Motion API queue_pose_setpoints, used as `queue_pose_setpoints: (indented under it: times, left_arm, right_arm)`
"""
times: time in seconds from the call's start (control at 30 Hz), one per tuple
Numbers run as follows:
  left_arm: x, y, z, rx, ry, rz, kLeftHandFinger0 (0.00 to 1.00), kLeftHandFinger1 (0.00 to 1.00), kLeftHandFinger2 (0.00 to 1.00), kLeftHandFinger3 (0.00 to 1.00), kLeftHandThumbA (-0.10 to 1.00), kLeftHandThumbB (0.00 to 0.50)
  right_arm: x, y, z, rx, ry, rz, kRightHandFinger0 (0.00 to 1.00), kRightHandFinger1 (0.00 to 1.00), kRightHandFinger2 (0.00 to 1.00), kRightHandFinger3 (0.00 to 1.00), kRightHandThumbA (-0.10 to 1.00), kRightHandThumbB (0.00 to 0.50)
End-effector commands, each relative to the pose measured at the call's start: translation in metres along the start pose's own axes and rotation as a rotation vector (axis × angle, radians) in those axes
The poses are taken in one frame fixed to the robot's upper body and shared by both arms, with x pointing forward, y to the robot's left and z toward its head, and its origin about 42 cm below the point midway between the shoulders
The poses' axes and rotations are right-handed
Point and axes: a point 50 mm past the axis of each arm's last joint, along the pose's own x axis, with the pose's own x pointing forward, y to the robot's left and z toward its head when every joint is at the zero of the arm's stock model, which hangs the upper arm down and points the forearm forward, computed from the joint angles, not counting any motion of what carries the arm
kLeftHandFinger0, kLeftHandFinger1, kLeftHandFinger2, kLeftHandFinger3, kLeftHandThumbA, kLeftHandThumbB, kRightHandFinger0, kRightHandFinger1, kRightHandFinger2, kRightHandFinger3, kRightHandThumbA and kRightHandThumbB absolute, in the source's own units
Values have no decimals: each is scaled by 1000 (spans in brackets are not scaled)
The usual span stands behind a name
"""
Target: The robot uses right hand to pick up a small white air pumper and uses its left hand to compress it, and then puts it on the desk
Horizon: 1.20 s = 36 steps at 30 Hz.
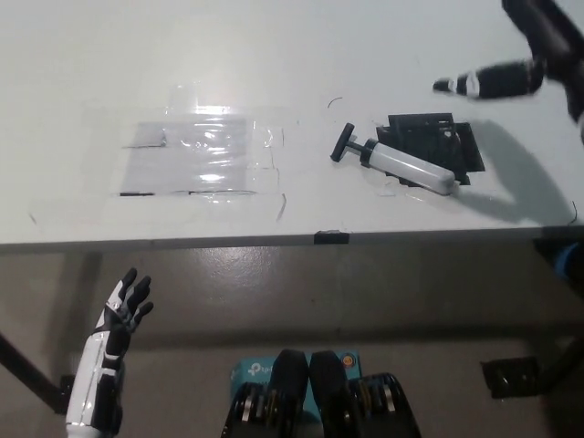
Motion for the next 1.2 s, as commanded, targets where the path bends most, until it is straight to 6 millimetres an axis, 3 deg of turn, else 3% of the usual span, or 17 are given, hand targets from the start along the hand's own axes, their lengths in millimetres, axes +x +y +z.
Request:
queue_pose_setpoints:
  times: [0.0,0.03,0.07,0.1,0.17,0.27,0.37,0.47,0.67,0.9,0.97,1.13,1.17]
  left_arm:
    - [-3,3,-4,-17,-49,-48,1000,1000,1000,1000,1000,231]
    - [-7,3,-6,-8,-35,-50,1000,1000,1000,1000,1000,225]
    - [-9,3,-8,-8,-28,-51,1000,1000,1000,1000,1000,223]
    - [-8,3,-12,-25,-25,-48,1000,1000,1000,1000,1000,212]
    - [-5,4,-13,-21,-17,-48,1000,1000,1000,1000,1000,213]
    - [3,6,-15,-31,-27,-31,1000,1000,1000,1000,1000,184]
    - [-4,9,-18,-27,-6,-16,1000,1000,1000,1000,1000,168]
    - [-5,11,-19,-16,-2,-17,1000,1000,1000,1000,1000,164]
    - [3,13,-21,-11,-9,-26,1000,1000,1000,1000,1000,170]
    - [14,15,-23,3,-16,-36,1000,1000,1000,1000,1000,168]
    - [18,15,-22,8,-21,-35,1000,1000,1000,1000,1000,147]
    - [27,19,-27,32,-7,-48,1000,1000,1000,1000,1000,173]
    - [28,22,-30,49,-8,-45,1000,1000,1000,1000,1000,160]
  right_arm:
    - [-104,9,66,258,-337,-330,1000,1000,1000,1000,958,267]
    - [-118,23,69,297,-321,-340,1000,1000,1000,1000,965,257]
    - [-127,32,70,318,-312,-345,1000,1000,1000,1000,938,303]
    - [-141,47,72,309,-299,-354,1000,1000,1000,1000,1000,211]
    - [-158,72,73,369,-270,-366,1000,1000,1000,1000,1000,205]
    - [-159,93,65,465,-236,-367,1000,1000,1000,1000,1000,251]
    - [-162,126,47,543,-170,-325,1000,1000,1000,1000,988,208]
    - [-163,155,32,606,-81,-292,1000,1000,1000,1000,931,223]
    - [-166,211,-14,628,57,-235,1000,1000,1000,1000,873,193]
    - [-167,247,-50,634,188,-184,1000,1000,1000,1000,848,235]
    - [-169,250,-56,640,190,-184,1000,1000,1000,1000,835,213]
    - [-177,255,-64,640,208,-193,1000,1000,1000,1000,814,202]
    - [-179,256,-65,638,214,-192,1000,1000,1000,1000,818,203]
